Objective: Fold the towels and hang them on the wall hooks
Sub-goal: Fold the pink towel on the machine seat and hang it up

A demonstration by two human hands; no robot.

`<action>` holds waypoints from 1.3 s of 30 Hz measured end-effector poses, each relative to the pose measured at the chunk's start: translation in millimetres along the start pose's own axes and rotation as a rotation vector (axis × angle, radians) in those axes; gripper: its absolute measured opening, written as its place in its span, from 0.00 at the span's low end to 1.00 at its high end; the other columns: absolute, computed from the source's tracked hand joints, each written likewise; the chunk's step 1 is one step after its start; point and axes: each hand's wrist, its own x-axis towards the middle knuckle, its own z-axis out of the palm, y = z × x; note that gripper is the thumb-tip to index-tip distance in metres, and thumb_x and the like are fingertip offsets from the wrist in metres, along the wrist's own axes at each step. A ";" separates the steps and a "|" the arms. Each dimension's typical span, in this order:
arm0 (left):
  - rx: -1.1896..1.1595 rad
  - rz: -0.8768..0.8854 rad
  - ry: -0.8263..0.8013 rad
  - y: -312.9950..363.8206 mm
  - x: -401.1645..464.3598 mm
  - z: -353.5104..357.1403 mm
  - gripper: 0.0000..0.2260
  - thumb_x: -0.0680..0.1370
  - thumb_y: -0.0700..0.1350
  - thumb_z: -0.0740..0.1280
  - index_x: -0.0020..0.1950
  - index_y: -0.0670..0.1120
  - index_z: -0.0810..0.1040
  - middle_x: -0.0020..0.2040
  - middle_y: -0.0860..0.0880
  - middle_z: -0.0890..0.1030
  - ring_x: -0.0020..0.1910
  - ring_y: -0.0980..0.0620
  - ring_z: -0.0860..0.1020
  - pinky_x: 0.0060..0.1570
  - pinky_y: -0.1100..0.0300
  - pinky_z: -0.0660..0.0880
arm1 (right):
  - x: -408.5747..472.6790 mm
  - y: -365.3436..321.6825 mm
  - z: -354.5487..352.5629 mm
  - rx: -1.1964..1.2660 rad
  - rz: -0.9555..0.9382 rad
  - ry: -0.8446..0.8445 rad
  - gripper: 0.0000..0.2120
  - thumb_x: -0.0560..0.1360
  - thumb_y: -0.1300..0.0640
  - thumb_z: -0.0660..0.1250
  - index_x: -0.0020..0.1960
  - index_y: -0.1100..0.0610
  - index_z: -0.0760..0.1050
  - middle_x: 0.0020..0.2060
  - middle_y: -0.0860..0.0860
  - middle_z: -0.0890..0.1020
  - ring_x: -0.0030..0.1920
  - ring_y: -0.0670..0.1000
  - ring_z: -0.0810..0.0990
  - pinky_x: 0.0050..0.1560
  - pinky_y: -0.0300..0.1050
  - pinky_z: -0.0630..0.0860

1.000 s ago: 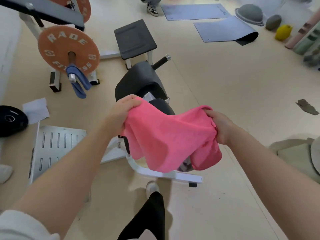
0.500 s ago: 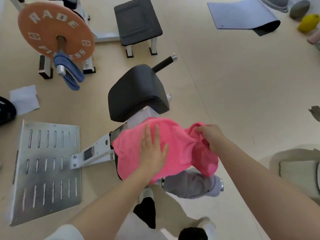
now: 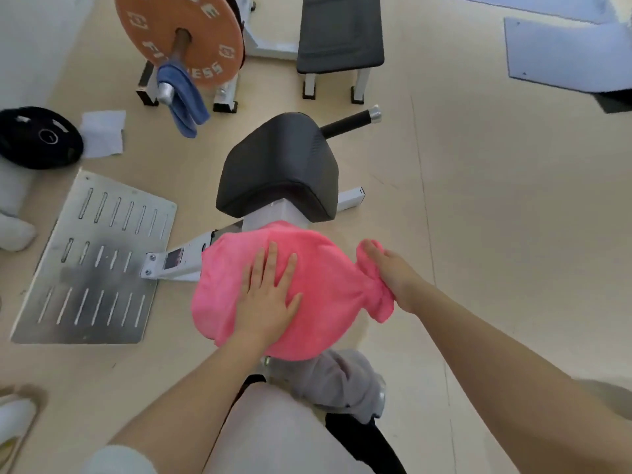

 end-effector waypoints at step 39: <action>-1.337 -0.609 -0.172 -114.1 36.7 -46.4 0.06 0.74 0.39 0.60 0.47 0.46 0.76 0.45 0.46 0.79 0.46 0.47 0.78 0.48 0.55 0.74 | 14.4 -72.0 131.9 -0.943 -0.512 -0.133 0.16 0.67 0.43 0.71 0.46 0.54 0.75 0.41 0.48 0.74 0.44 0.50 0.71 0.48 0.47 0.70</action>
